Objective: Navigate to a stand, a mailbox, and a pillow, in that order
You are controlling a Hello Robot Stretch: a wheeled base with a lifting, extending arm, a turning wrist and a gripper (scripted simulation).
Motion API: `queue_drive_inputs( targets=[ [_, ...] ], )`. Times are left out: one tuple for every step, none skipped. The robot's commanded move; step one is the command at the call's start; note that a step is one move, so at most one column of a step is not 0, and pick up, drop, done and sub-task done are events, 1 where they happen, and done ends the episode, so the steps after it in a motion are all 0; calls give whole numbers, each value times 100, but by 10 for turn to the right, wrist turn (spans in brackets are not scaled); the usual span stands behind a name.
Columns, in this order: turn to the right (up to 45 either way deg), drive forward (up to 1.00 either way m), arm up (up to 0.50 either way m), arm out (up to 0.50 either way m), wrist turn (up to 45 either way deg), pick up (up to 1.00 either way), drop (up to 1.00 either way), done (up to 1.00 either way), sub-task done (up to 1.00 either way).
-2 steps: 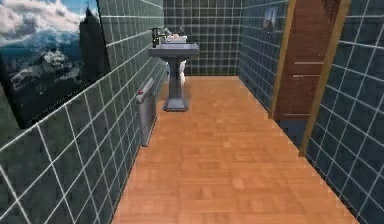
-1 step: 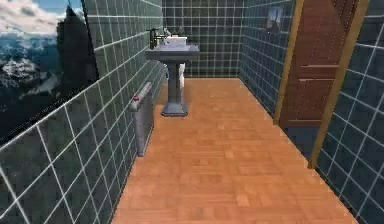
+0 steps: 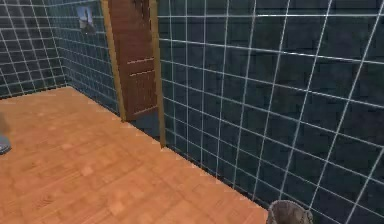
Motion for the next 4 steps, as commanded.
queue_drive_inputs(
  targets=[
    [420,0,0,0,0,0,0,0,0],
    [0,5,0,0,0,0,0,0,0],
    [-450,0,0,0,0,0,0,0,0],
    [-240,0,0,0,0,0,0,0,0]
  ],
)
